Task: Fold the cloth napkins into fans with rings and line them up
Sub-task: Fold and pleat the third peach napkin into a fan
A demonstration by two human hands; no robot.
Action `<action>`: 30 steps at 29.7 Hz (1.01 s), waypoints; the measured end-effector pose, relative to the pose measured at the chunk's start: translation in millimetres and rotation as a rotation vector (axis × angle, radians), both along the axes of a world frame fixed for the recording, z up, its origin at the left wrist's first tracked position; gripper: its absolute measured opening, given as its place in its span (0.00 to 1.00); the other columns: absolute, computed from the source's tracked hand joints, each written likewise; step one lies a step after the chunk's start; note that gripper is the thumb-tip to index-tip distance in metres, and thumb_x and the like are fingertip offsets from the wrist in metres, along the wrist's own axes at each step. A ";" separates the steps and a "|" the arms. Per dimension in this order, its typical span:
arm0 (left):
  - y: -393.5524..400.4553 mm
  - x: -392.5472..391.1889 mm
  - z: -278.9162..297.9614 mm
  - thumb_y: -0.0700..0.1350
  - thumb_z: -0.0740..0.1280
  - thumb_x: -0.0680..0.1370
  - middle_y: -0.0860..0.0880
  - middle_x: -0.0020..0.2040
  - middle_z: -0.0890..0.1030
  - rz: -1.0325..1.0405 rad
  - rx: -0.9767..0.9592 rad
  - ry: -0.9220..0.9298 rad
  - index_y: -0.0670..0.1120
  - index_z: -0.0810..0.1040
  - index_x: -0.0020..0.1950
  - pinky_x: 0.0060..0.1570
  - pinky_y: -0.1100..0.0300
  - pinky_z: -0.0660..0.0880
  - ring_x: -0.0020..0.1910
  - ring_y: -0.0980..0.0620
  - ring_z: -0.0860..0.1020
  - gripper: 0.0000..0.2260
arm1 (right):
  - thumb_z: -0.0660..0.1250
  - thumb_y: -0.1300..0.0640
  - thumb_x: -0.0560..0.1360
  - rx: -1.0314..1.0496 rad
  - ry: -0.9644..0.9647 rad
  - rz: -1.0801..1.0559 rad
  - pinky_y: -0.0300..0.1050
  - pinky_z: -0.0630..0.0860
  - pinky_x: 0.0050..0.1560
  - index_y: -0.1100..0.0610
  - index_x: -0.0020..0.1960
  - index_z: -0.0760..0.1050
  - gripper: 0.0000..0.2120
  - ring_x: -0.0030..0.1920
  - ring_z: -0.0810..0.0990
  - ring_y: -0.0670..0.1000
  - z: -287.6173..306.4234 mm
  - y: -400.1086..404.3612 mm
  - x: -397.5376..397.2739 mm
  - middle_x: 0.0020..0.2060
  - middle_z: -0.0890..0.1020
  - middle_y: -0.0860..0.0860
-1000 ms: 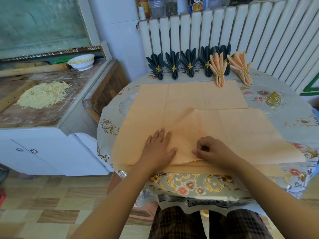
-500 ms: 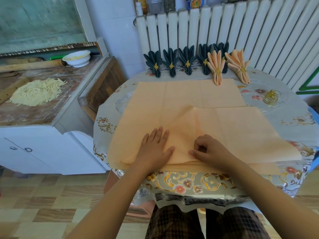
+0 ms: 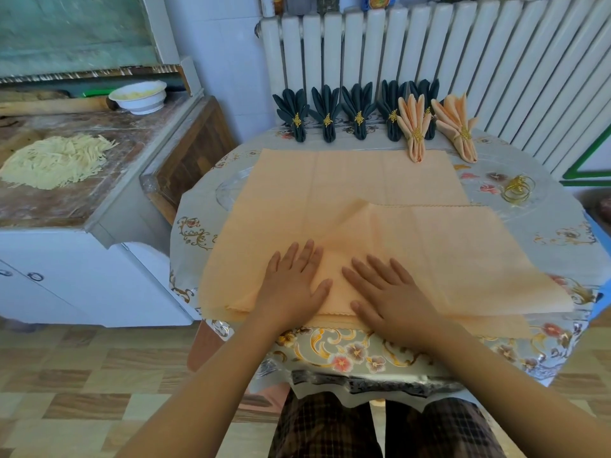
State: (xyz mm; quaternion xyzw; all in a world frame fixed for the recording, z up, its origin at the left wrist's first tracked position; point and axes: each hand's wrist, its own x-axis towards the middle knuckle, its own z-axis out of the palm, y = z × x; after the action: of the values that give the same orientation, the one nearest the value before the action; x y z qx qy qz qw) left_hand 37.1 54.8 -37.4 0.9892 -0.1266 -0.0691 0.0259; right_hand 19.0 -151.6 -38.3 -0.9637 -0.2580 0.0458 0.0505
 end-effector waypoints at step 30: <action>2.2 2.7 2.0 0.61 0.44 0.81 0.53 0.78 0.38 0.008 0.005 0.041 0.54 0.39 0.78 0.74 0.46 0.38 0.77 0.50 0.37 0.29 | 0.42 0.44 0.81 0.015 0.000 -0.277 0.49 0.33 0.74 0.56 0.77 0.40 0.29 0.76 0.38 0.50 11.8 24.7 26.3 0.77 0.44 0.50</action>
State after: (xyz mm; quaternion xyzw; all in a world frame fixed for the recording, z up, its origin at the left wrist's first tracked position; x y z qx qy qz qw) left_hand 39.8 57.0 -35.4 0.9881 -0.1219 -0.0896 0.0261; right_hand 45.3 -126.9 -26.4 -0.9897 -0.1231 0.0363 0.0635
